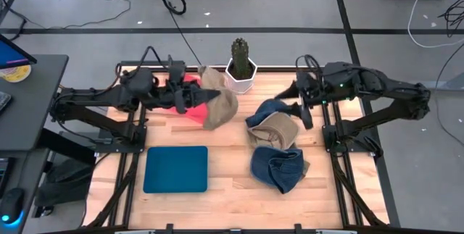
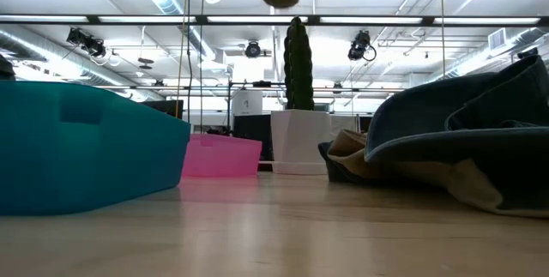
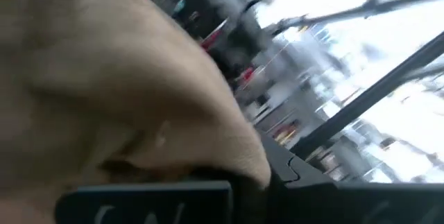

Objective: Pick & Place hat
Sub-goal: Put the top brown cap into the blue bin

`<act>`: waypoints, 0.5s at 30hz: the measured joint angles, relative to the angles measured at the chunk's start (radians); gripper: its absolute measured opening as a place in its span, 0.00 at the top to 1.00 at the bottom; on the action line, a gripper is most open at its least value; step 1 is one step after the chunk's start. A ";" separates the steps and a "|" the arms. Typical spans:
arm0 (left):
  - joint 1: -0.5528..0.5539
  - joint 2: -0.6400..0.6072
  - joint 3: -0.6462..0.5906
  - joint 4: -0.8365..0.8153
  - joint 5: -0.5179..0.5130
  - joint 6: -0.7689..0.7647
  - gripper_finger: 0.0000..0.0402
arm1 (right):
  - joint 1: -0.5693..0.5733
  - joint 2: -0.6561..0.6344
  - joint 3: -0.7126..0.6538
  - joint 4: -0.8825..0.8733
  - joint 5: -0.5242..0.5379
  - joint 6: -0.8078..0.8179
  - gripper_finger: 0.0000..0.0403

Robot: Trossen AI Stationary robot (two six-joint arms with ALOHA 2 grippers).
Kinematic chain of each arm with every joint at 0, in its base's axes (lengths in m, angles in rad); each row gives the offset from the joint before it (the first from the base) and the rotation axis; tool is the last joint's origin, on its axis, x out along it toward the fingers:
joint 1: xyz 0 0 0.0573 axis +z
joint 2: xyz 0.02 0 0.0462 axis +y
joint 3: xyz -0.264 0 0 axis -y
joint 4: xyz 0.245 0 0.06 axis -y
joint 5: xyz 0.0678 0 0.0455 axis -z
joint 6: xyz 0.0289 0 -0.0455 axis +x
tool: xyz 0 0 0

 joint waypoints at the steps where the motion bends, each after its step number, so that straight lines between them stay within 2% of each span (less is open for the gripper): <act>1: -0.002 -0.007 -0.001 -0.026 -0.001 0.008 0.95 | 0.009 0.005 0.000 0.002 -0.017 -0.009 0.58; 6: -0.010 -0.034 0.000 -0.124 0.021 0.016 0.95 | 0.042 0.037 0.000 -0.005 -0.024 -0.065 0.93; 7: -0.013 -0.035 0.001 -0.136 0.031 0.018 0.95 | 0.042 0.044 0.000 -0.009 -0.020 -0.075 0.96; 11: -0.037 -0.041 -0.001 -0.177 0.091 0.024 0.95 | 0.042 0.070 0.000 -0.025 0.011 -0.086 0.95; 15: -0.078 -0.042 -0.001 -0.246 0.094 0.062 0.95 | 0.042 0.092 0.000 -0.050 0.012 -0.123 0.99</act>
